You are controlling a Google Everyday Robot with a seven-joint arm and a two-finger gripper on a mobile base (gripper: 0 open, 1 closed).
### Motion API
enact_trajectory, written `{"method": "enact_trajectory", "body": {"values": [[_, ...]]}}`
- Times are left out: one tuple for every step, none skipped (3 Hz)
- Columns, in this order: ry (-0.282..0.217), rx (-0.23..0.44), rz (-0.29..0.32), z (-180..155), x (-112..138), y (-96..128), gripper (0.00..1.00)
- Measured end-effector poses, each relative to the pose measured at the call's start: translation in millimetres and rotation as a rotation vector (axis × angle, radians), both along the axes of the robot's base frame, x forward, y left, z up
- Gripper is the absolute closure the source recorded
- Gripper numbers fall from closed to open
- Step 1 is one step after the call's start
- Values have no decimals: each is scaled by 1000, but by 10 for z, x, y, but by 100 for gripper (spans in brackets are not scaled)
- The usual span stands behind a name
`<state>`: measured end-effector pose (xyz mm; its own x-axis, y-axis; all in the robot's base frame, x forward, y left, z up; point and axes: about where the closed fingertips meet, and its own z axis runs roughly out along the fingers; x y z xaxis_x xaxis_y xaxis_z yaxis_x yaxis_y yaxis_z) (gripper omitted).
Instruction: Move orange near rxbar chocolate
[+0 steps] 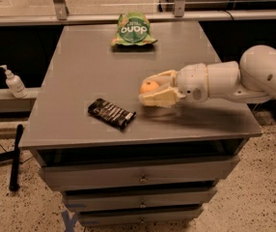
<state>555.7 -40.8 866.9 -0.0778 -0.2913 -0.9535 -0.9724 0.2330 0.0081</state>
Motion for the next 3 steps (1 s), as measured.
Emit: {"method": "enact_trajectory", "body": {"values": [[3, 31, 73, -112, -266, 268, 100], [-3, 33, 110, -206, -407, 391, 100], [-19, 21, 126, -265, -452, 418, 100]]}}
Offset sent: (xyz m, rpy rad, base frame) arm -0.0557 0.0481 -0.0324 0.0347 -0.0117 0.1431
